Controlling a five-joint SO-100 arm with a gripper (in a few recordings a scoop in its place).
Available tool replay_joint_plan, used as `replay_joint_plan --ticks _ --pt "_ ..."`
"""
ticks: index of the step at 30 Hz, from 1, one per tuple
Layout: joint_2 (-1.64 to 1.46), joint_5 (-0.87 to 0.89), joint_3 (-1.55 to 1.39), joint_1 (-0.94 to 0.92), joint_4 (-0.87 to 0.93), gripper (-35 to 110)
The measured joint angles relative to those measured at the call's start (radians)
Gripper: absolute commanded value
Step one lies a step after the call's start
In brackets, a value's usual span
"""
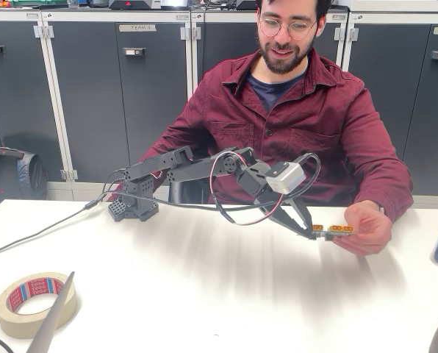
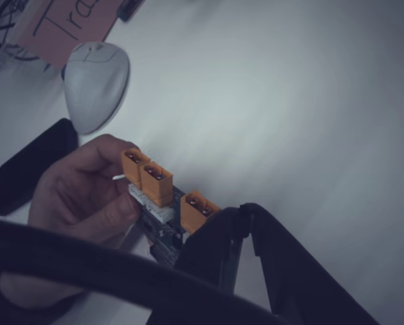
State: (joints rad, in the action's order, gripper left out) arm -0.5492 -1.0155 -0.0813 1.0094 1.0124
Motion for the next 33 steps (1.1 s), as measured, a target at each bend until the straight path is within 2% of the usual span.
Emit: replay_joint_plan --ticks 5,13,25,30,33 --pt "0.063 0.046 0.017 0.028 0.002 10" --pt "0.083 0.058 0.052 0.061 0.106 18" --pt "0.074 0.012 0.052 0.092 0.175 20" --pt "0.037 -0.009 0.052 0.114 0.187 13" --pt "0.037 -0.011 0.052 0.104 0.189 14"
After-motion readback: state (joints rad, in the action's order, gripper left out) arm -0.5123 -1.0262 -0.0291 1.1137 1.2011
